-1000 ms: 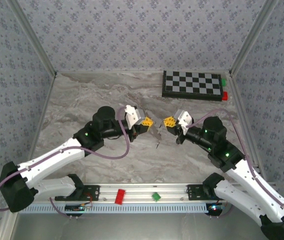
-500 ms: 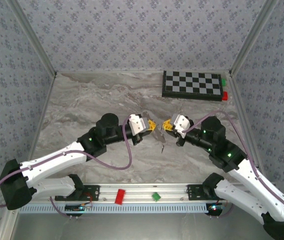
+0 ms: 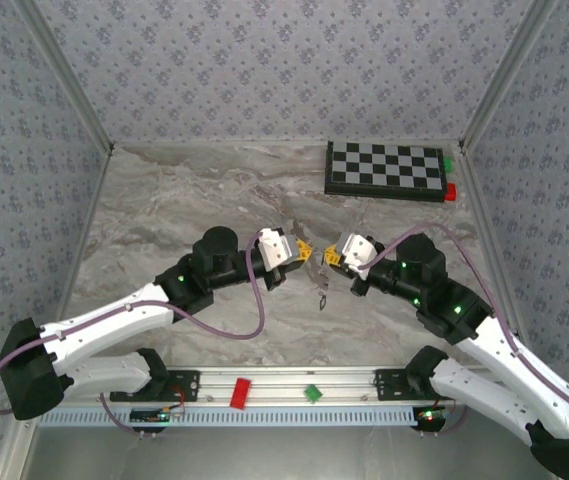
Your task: Put the keys on the keyring
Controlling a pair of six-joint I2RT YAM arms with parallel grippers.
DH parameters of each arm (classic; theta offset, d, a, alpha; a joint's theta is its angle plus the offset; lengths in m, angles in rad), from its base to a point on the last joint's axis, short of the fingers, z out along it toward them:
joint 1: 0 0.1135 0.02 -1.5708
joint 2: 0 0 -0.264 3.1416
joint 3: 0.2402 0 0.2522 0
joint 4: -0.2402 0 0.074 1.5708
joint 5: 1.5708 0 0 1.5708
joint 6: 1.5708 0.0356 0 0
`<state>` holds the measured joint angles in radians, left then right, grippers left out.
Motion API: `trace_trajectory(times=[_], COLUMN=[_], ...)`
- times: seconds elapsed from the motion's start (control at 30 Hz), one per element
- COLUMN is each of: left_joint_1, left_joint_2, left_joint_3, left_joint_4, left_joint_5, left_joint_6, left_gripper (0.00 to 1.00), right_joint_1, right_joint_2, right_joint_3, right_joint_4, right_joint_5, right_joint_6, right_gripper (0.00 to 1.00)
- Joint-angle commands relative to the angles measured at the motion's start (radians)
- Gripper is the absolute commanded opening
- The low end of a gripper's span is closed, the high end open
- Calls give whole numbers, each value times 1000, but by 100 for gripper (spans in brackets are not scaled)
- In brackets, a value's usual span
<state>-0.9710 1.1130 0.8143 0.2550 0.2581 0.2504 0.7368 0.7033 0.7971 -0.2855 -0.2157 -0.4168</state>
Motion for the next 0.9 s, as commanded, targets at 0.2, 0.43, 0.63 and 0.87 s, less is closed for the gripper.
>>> trace_trajectory(times=[0.2, 0.43, 0.63, 0.87], left_joint_1=[-8, -8, -8, -7], left_joint_2=[-36, -28, -25, -25], left_joint_3=[19, 26, 27, 28], left_joint_4=[17, 8, 5, 5], left_joint_5=[48, 58, 63, 62], left_joint_6=[0, -2, -5, -5], left_gripper=[0, 0, 0, 0], right_joint_1=[19, 35, 48, 60], right_joint_2=[-7, -10, -13, -11], right_joint_3=[30, 31, 30, 30], right_joint_4=[-3, 5, 10, 10], right_joint_5=[30, 40, 55, 58], right_joint_6=[-7, -7, -10, -11], right_gripper=[0, 0, 0, 0])
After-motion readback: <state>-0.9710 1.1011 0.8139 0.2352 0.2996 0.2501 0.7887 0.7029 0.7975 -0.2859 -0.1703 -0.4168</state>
